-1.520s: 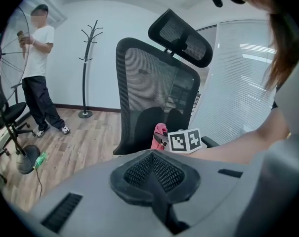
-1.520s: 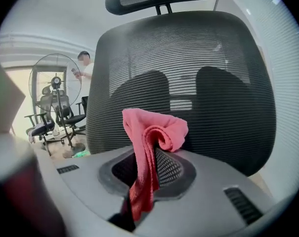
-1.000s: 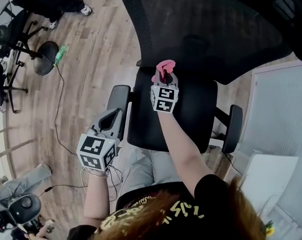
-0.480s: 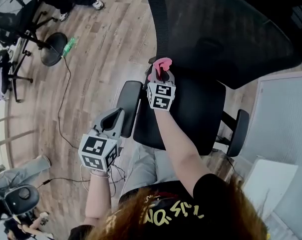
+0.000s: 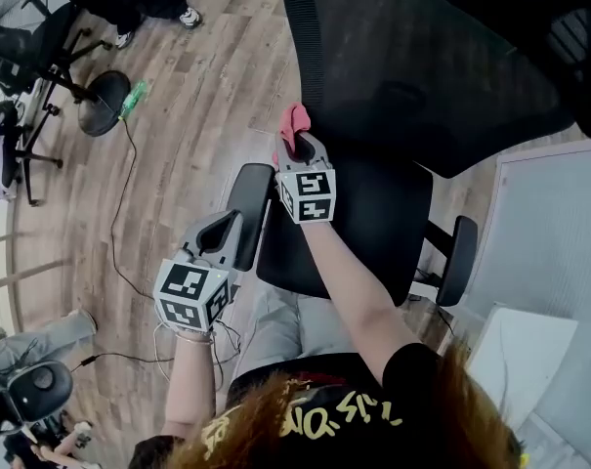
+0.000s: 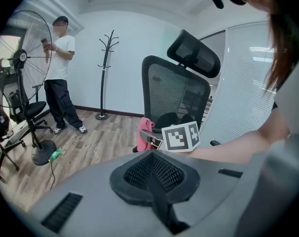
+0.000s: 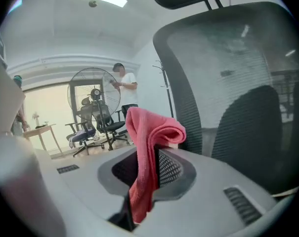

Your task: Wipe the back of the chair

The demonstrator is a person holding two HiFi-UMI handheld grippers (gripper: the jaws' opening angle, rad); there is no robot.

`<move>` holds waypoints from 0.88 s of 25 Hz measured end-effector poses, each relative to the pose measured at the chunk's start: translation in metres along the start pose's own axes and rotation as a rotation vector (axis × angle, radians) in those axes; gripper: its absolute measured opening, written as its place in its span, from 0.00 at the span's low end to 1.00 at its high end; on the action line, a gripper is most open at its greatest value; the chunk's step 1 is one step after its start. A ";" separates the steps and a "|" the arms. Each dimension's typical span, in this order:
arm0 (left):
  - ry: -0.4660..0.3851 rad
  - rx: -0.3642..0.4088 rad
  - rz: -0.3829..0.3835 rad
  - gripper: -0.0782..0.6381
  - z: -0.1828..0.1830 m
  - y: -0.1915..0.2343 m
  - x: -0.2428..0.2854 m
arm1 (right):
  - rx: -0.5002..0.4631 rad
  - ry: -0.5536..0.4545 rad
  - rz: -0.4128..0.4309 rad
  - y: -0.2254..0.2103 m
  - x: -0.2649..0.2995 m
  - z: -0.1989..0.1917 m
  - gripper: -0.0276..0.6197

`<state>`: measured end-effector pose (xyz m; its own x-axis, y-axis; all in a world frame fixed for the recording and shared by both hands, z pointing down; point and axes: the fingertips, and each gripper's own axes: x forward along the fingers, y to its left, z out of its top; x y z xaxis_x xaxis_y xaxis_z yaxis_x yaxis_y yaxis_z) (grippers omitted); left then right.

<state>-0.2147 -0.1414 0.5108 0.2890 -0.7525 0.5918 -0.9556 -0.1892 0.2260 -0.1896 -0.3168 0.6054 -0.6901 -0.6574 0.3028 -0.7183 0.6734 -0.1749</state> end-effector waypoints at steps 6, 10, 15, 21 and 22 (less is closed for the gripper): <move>-0.036 0.051 -0.034 0.10 0.034 -0.022 -0.004 | -0.062 -0.081 0.026 0.003 -0.039 0.052 0.14; -0.078 0.093 -0.066 0.10 0.062 -0.041 -0.007 | -0.094 -0.153 0.022 0.000 -0.075 0.095 0.14; -0.122 0.121 -0.086 0.10 0.087 -0.067 -0.014 | -0.100 -0.234 0.015 -0.004 -0.133 0.136 0.14; -0.185 0.184 -0.131 0.10 0.127 -0.105 -0.018 | -0.127 -0.279 -0.016 -0.018 -0.193 0.165 0.14; -0.191 0.197 -0.139 0.10 0.131 -0.112 -0.016 | -0.139 -0.290 -0.022 -0.022 -0.202 0.170 0.14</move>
<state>-0.1197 -0.1905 0.3742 0.4197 -0.8123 0.4050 -0.9058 -0.4033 0.1296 -0.0495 -0.2560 0.3889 -0.6852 -0.7280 0.0224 -0.7283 0.6844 -0.0354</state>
